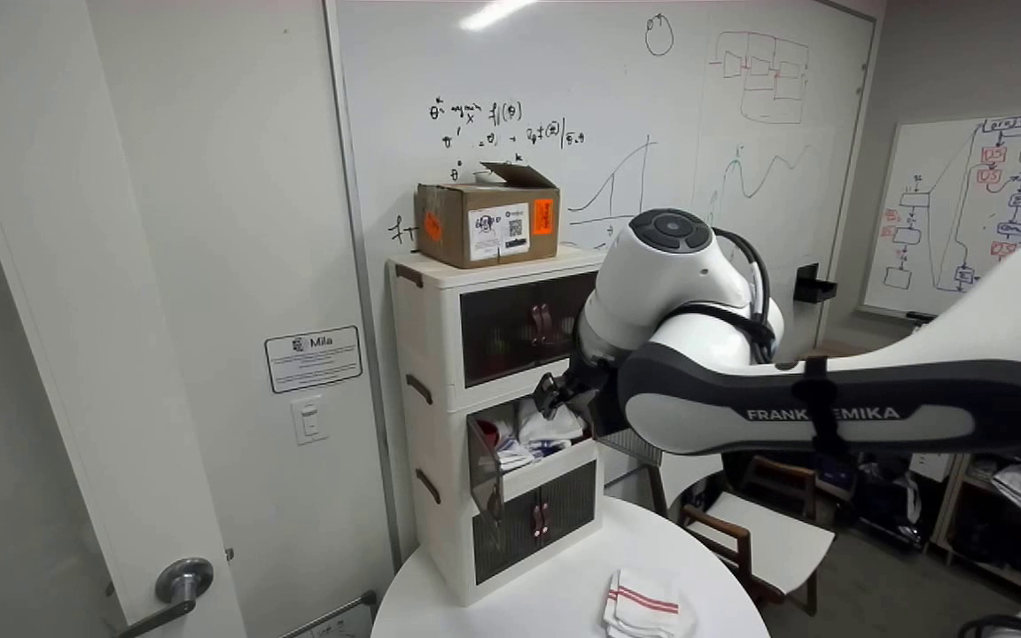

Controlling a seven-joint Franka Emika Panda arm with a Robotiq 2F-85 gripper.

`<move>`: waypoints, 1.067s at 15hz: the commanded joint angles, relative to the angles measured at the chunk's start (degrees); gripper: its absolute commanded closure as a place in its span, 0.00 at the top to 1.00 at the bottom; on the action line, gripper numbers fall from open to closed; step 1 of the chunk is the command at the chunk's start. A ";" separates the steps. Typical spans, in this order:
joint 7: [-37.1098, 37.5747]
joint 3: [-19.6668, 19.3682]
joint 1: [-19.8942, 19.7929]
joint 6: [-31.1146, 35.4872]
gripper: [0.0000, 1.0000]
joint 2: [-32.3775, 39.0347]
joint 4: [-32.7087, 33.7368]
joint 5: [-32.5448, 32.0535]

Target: Pick up one tea towel from the middle cabinet and put it on the table

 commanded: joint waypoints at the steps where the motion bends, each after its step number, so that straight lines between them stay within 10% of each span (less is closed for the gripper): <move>1: 0.75 -0.90 0.71 0.19 1.00 1.28 0.69 -1.19; 11: 0.95 -0.05 0.33 0.38 1.00 2.11 1.26 -2.19; 16: 1.83 3.14 -4.97 8.57 1.00 3.97 0.11 -14.71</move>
